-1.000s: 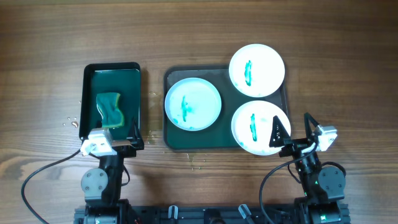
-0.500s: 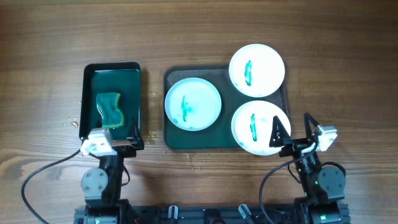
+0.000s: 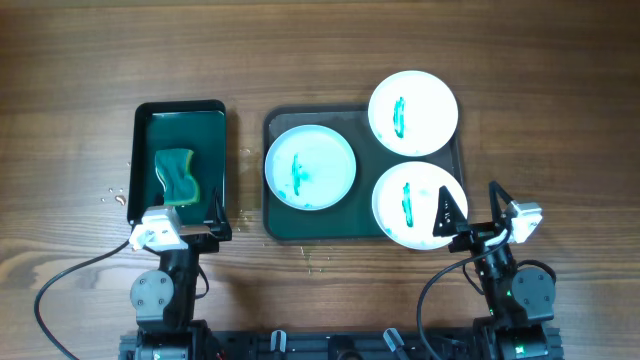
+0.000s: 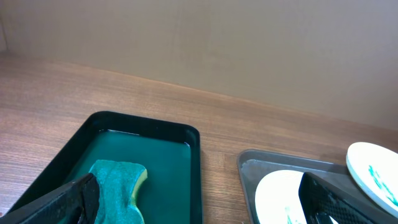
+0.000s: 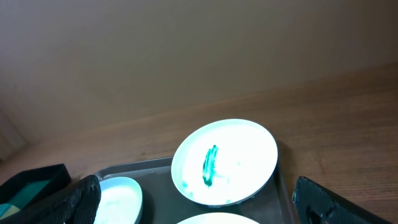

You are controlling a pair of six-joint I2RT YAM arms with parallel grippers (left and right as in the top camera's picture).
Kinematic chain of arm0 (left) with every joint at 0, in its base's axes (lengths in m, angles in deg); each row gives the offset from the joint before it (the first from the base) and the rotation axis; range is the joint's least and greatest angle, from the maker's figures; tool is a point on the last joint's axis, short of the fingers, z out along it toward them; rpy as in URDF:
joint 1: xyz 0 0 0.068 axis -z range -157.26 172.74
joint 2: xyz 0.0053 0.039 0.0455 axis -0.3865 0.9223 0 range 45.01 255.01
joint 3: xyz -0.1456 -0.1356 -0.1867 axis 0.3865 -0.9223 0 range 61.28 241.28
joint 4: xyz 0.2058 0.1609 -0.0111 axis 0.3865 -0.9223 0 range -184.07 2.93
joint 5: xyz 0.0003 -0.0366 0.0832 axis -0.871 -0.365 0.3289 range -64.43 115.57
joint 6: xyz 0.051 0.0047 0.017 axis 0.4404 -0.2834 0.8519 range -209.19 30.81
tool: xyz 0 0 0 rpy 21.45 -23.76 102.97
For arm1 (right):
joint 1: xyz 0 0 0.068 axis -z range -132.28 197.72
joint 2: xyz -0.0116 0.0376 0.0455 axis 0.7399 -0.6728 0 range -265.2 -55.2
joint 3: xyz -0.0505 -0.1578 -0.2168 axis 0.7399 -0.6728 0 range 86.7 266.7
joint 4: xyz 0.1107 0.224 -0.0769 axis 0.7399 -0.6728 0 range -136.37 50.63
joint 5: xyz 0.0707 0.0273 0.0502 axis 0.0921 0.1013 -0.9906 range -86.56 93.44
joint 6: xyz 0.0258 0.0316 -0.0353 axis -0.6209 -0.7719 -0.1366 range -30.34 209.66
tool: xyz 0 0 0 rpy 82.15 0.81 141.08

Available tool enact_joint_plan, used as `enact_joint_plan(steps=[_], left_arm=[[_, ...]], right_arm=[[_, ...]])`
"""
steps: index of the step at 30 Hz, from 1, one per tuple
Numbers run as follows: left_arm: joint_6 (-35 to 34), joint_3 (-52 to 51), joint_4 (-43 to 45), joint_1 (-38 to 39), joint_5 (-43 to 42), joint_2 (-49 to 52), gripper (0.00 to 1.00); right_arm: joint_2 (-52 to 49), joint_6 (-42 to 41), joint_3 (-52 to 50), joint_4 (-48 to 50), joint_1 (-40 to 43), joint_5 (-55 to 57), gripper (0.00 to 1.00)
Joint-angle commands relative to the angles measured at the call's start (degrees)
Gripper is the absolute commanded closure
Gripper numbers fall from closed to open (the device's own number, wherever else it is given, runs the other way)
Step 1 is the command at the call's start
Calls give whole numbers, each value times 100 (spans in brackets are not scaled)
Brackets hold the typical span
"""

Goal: Clean dirty plates on tray and stack at the side

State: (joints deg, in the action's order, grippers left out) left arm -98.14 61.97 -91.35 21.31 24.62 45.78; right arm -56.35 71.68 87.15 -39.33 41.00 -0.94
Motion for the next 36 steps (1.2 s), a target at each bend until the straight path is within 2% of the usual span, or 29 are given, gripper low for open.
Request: enact_joint_plan(steps=[1,33,36], left_arm=[[-48,-33,-4,33,-87,-55,0],[-48,-33,-4,33,-87,-55,0],[-48,-33,-7,33,-87,-55,0]], right_arm=[[50,-44,-15,11,-39,98,0],[50,20,-15,15,-39,245,0],[50,-225,-15,31,-39,310,0]])
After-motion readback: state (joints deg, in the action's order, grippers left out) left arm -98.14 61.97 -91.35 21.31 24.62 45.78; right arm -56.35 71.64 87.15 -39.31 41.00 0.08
